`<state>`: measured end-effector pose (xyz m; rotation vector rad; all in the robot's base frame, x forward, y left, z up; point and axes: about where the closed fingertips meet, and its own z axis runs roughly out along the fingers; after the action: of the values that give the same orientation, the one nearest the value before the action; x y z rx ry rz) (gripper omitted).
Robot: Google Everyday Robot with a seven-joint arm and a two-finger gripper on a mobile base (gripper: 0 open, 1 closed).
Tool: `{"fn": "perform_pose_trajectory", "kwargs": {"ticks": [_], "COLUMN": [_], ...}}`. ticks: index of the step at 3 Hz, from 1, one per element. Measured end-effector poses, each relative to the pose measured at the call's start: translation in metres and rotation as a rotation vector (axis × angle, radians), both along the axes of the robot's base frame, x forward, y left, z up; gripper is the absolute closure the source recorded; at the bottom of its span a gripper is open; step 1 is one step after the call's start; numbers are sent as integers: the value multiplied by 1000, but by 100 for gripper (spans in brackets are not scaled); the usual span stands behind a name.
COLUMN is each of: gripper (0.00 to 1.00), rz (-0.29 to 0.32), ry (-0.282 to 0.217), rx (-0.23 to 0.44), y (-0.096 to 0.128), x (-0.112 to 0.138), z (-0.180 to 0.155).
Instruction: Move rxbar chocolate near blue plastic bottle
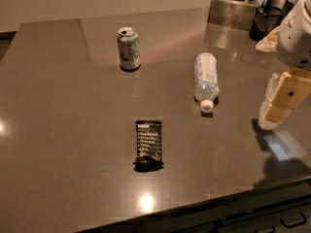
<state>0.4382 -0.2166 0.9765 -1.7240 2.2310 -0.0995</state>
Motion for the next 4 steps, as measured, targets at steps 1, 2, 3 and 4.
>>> {"fn": "perform_pose_trajectory", "kwargs": {"ticks": [1, 2, 3, 4], "gripper": [0, 0, 0, 0], "rz": [1, 12, -6, -48], "ry": [-2, -4, 7, 33], "rx": [16, 56, 109, 115], "y": [3, 14, 36, 57], "x": [-3, -13, -31, -33], "z": [1, -3, -15, -34]}}
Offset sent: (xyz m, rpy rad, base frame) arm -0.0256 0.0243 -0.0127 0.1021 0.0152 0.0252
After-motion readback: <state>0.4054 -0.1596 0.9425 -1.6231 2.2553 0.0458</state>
